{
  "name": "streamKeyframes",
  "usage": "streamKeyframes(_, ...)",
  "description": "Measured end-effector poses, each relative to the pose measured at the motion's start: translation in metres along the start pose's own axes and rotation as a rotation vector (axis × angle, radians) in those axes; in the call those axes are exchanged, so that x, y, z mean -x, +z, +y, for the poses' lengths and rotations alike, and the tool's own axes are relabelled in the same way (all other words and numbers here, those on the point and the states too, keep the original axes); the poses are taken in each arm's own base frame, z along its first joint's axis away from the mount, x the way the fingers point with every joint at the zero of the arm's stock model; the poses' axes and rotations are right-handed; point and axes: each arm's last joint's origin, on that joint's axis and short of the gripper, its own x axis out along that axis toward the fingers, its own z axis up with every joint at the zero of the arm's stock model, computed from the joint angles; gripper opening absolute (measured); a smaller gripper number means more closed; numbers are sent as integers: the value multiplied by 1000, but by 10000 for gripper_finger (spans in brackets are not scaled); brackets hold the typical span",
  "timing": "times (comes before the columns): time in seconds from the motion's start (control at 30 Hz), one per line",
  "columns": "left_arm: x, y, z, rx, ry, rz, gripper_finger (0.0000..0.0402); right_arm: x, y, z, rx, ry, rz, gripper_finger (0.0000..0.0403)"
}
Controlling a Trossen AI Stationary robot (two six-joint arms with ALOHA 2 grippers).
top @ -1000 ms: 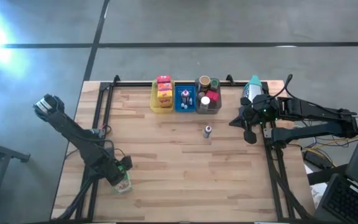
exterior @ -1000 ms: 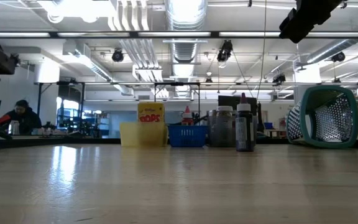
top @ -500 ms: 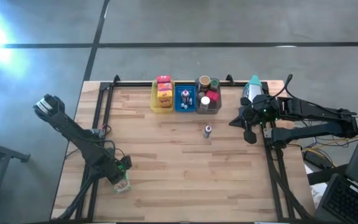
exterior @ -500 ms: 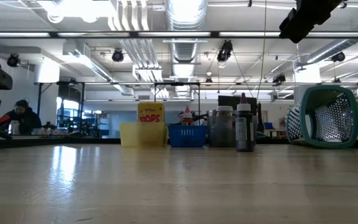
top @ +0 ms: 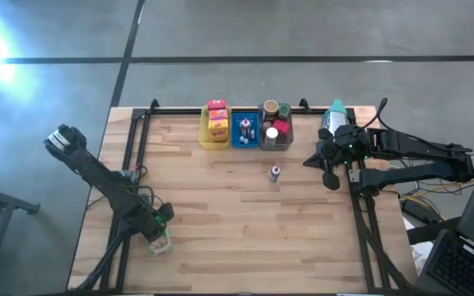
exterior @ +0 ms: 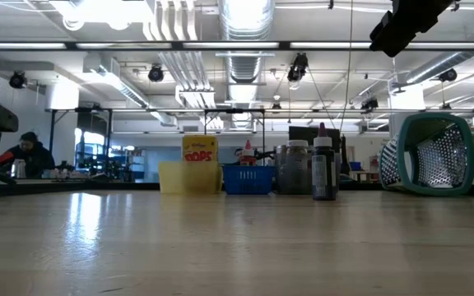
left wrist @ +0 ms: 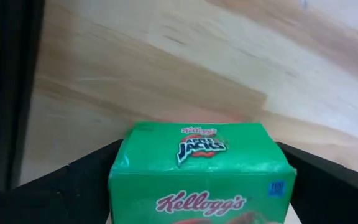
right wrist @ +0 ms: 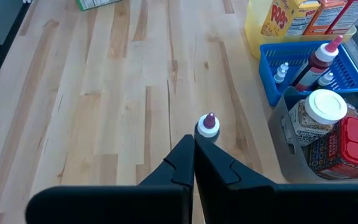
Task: Pick & Place Kitchen Items
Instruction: Put the green cereal box into the yellow bin
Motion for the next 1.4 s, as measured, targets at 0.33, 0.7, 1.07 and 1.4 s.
streamKeyframes(0.33, 0, 0, -1, 7, -39, -10, 399, 0, 0, 0, 0, 0, 0, 8)
streamKeyframes(0.7, 0, 0, -1, -79, -39, -11, 365, 0, 0, 0, 0, 0, 0, 8)
streamKeyframes(1.07, 1, 2, -6, -161, -181, -88, 354, 0, 0, 0, -1, 0, -1, 8)
streamKeyframes(1.4, 13, 2, -20, -255, -336, -275, 353, 0, 0, 0, -1, 0, 0, 8)
